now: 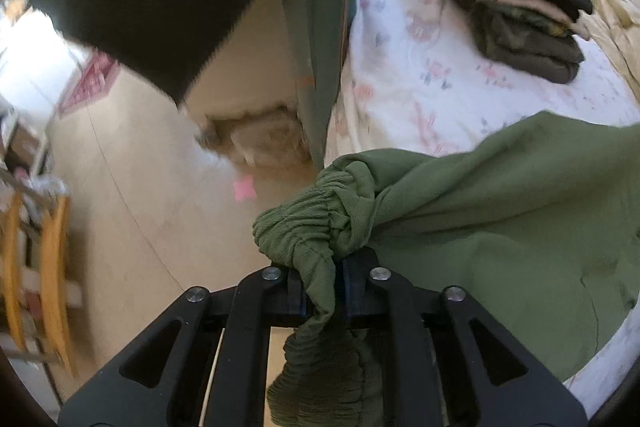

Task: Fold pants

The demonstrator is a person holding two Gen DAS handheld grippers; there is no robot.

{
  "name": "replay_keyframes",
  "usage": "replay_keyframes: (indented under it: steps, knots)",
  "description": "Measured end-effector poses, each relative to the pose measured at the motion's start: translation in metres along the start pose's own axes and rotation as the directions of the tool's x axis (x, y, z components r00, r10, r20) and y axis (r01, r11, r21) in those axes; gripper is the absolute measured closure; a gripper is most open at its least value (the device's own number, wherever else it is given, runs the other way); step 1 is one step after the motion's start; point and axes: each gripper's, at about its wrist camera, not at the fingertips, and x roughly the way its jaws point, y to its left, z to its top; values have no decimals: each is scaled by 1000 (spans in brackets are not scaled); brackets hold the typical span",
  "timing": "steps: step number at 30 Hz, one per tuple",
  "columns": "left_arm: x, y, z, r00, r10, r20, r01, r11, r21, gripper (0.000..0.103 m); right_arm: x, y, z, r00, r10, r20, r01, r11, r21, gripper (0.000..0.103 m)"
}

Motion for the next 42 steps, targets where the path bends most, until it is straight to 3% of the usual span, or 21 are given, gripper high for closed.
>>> replay_keyframes:
  steps: [3,4,5,6,8,10,13,16,19,22,25,27,28,29,30,32,33,35,37,39,42]
  knots:
    - [9,-1,0,999,-4,-46,3,1000,-6,83,26,3,-6,996,-34,-83,35,999,18,61]
    - [11,-1,0,998,6,-64,-6,1000,-2,66,27,2,-8,995,-49,-86,51,999,19,44]
    - [10,0,0,997,34,-76,-33,999,6,55,24,0,-12,995,-54,-82,56,998,23,40]
    - [7,1,-1,997,40,-73,-40,999,12,50,19,-4,-15,996,-41,-76,43,999,28,40]
    - [-5,4,-3,998,42,-56,-40,998,40,49,5,-13,-22,998,-15,-68,18,999,39,40]
    - [-13,7,-6,996,67,-58,-63,996,65,32,-13,-23,-29,999,11,-51,-8,999,45,40]
    - [-25,14,-10,989,141,-42,-137,986,97,31,-36,-50,-44,997,70,-33,-65,991,115,40]
    - [-43,12,-3,996,94,-9,-94,995,34,31,-44,-75,-71,989,142,-35,-130,964,233,40]
    - [-60,-11,8,999,38,22,-38,999,-29,31,-27,-90,-103,982,176,-68,-141,925,352,40]
    - [-81,-54,23,998,-16,59,18,999,-34,31,-1,-100,-133,964,256,-74,-189,852,489,40]
    - [-106,-103,35,990,-108,87,110,994,-18,31,22,-96,-146,943,311,-119,-205,824,529,43]
    - [-120,-139,38,981,-172,86,172,985,14,31,26,-92,-144,923,376,-87,-272,795,542,47]
    - [-128,-156,37,974,-206,90,204,978,36,31,24,-90,-140,905,424,-46,-331,766,552,63]
    - [-136,-175,33,965,-240,104,235,970,55,31,21,-87,-134,892,451,-22,-367,753,547,97]
    - [-139,-183,32,961,-254,109,249,967,62,31,15,-81,-126,905,425,-23,-354,782,513,103]
    - [-141,-212,21,949,-302,92,291,950,116,31,3,-69,-111,935,352,-44,-302,855,421,103]
    - [-140,-221,19,949,-305,83,291,946,145,31,-4,-64,-103,939,343,-35,-304,870,388,103]
    - [-132,-240,13,959,-275,68,253,939,233,31,-14,-63,-91,933,361,7,-338,865,372,103]
    - [-127,-246,10,975,-202,90,169,945,281,31,-26,-54,-77,934,357,34,-346,873,342,103]
    - [-122,-246,8,981,-165,98,132,951,281,31,-33,-45,-65,914,400,66,-400,861,315,103]
    - [-111,-235,13,988,-132,79,111,966,232,31,-33,-20,-46,867,486,111,-497,823,276,103]
